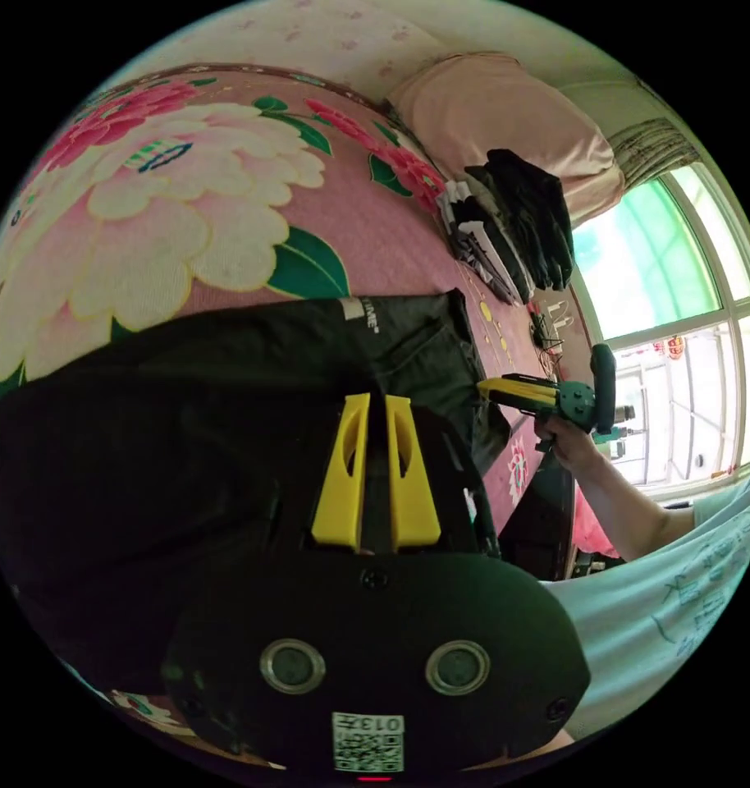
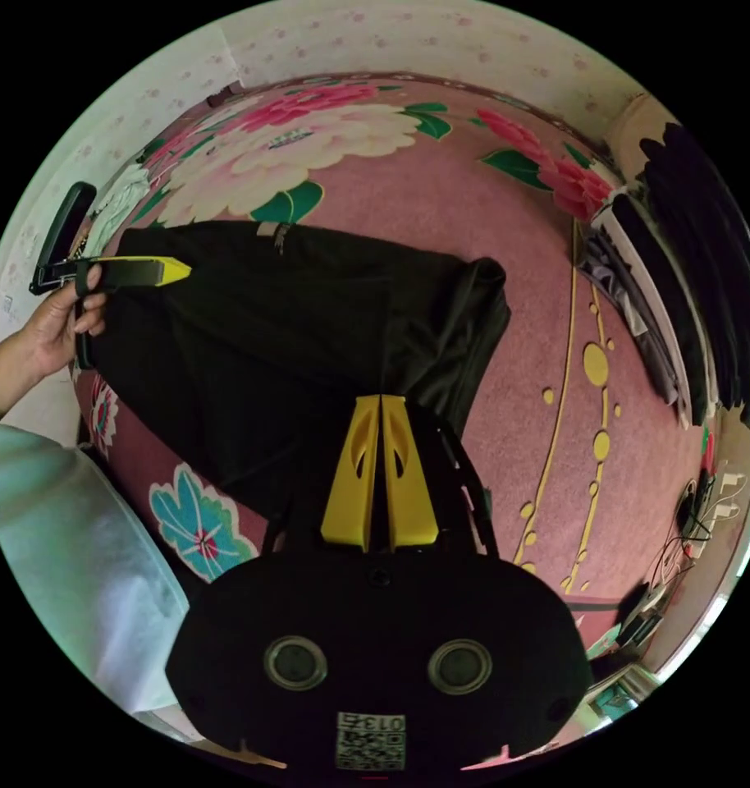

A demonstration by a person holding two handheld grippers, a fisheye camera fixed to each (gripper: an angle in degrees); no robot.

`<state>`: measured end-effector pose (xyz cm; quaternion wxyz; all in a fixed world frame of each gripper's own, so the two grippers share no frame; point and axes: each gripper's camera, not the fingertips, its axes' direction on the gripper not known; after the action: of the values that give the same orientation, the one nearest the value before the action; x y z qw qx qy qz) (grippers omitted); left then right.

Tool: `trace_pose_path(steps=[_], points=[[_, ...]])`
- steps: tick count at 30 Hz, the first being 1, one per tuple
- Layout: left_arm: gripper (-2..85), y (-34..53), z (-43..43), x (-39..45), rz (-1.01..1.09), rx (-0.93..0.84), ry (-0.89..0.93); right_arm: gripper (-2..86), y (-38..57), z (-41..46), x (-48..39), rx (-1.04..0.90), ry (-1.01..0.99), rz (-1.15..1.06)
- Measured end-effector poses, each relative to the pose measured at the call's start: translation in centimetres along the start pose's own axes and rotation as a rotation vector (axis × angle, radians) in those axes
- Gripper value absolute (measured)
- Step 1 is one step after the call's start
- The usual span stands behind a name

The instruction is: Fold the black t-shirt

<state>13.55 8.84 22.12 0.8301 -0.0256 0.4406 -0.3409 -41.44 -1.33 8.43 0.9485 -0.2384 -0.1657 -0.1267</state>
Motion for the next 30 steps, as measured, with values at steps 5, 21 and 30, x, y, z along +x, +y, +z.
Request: trace_pose_path(steps=[5, 21, 30], points=[[8.7, 4.0, -3.0, -1.6, 0.013, -0.017, -0.085, 2.1, 0.4, -1.0, 0.7, 0.036, -0.021, 0.049], [1.5, 11.8, -11.5, -9.9, -0.146, -0.088, -0.612, 0.3, -17.8, 0.5, -11.5, 0.146, -0.3, -0.291], [0.1, 16.6, -15.3, -9.0, -0.075, 0.131, -0.627, 0.3, -25.3, 2.9, -19.4, 0.075, -0.346, -0.41]])
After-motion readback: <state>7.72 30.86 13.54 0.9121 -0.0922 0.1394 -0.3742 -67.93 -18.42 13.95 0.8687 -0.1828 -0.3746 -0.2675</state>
